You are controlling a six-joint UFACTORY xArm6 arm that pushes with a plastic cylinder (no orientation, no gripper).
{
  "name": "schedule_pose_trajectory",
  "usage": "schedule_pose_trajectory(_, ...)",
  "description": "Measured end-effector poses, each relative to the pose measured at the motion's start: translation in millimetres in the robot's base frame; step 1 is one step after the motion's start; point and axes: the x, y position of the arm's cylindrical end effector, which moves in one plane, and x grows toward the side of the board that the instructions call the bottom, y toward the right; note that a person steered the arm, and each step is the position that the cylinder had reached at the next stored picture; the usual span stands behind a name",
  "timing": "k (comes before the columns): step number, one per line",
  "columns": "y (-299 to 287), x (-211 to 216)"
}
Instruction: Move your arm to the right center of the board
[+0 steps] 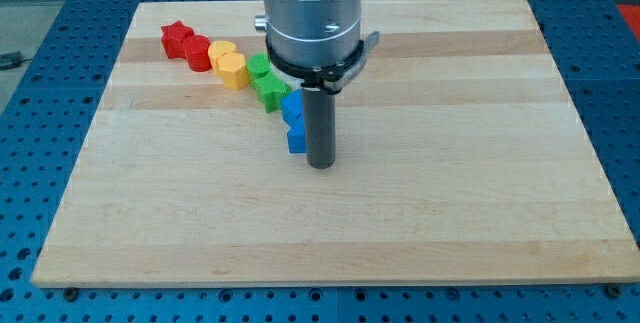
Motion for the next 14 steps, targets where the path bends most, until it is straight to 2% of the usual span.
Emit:
schedule_pose_trajectory(1,-27,13)
schedule_pose_trajectory(2,-78,4)
schedule_pose_trajectory(3,-93,-12)
schedule_pose_trajectory(5,-23,-13)
schedule_pose_trajectory(8,-20,-26)
schedule_pose_trajectory(9,-20,-30)
schedule_pose_trajectory(11,-89,-2)
schedule_pose_trajectory(12,-7,45)
schedule_pose_trajectory(13,92,43)
schedule_pose_trajectory(14,163,-16)
